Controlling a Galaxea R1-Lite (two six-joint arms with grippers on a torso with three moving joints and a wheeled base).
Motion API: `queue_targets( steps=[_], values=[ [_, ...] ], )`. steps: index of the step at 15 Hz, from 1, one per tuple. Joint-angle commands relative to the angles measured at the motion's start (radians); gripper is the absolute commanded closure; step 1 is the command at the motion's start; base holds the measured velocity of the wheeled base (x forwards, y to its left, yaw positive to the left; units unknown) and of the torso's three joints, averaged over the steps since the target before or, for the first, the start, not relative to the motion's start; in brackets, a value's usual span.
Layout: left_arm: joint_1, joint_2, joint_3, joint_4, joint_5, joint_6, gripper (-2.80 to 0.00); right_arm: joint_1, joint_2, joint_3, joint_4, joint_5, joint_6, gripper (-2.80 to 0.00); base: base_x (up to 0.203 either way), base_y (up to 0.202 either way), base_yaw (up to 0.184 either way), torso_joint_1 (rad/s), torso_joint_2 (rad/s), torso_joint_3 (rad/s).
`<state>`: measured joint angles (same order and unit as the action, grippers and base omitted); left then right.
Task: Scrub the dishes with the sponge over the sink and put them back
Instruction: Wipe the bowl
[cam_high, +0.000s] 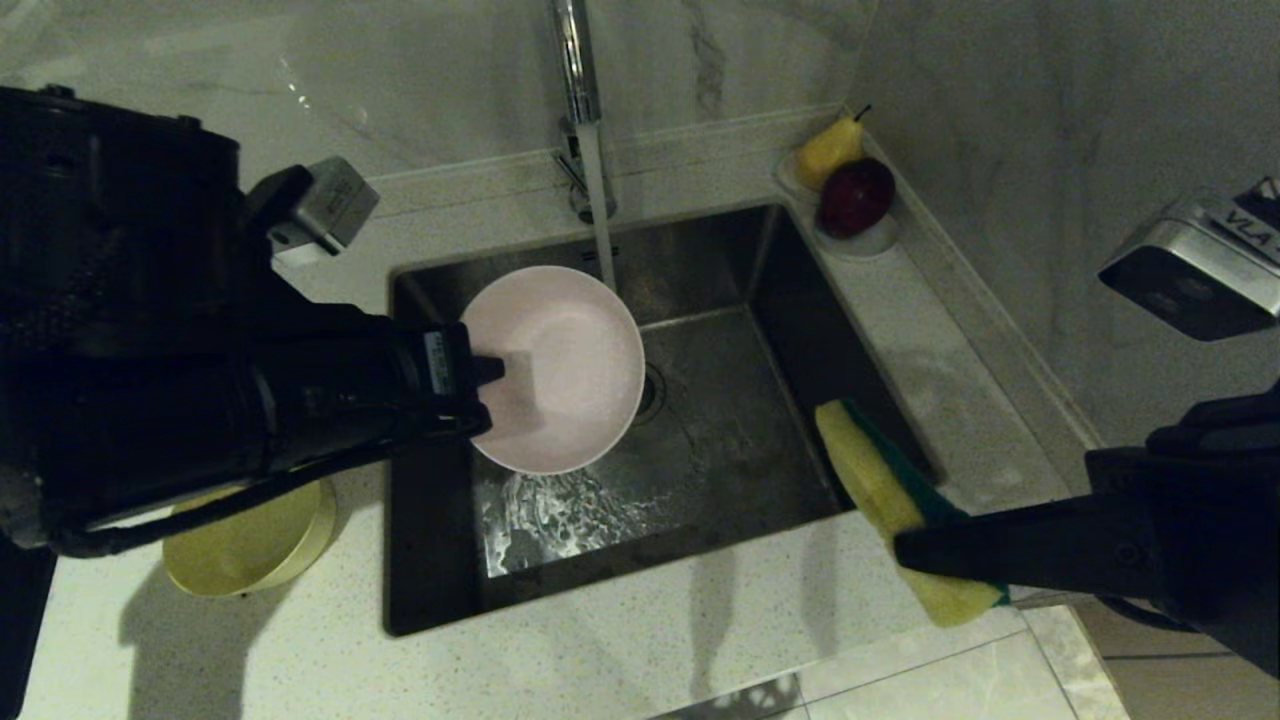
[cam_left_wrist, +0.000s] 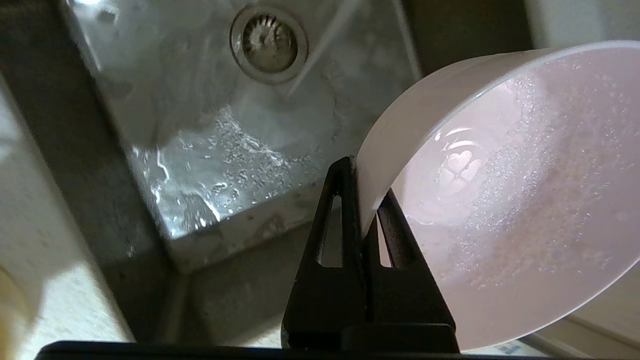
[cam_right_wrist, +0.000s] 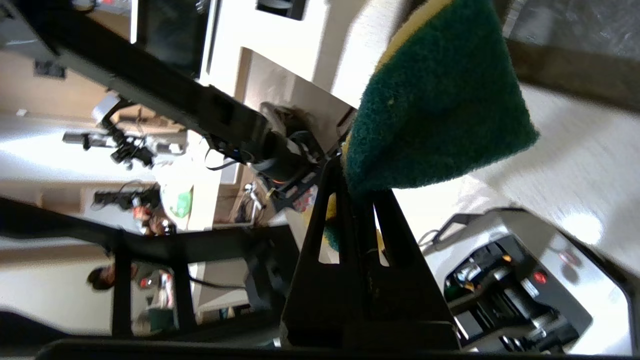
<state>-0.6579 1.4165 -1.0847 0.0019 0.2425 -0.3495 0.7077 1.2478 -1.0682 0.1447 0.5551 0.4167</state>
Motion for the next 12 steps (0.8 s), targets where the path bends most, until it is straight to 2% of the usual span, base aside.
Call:
queue_targets(
  steps=[1,3,6,12],
  values=[
    [-0.093,0.068,0.0,-0.001,0.149,-0.021,0.0,0.049,0.079,-0.074,0.004,0.003,0.003,0.0,0.0,0.0,0.0,0.0,0.0,0.0],
    [-0.116,0.105,0.001,-0.023,0.223,-0.023,0.0,0.081,0.131,-0.121,0.005,0.0,0.005,0.0,0.0,0.0,0.0,0.0,0.0,0.0],
    [-0.122,0.153,0.012,-0.127,0.337,-0.023,0.0,0.115,0.218,-0.182,0.002,-0.005,0.007,0.0,0.0,0.0,0.0,0.0,0.0,0.0],
    [-0.135,0.136,0.062,-0.237,0.354,-0.021,0.0,0.127,0.398,-0.303,0.001,-0.007,0.008,0.0,0.0,0.0,0.0,0.0,0.0,0.0]
  ],
)
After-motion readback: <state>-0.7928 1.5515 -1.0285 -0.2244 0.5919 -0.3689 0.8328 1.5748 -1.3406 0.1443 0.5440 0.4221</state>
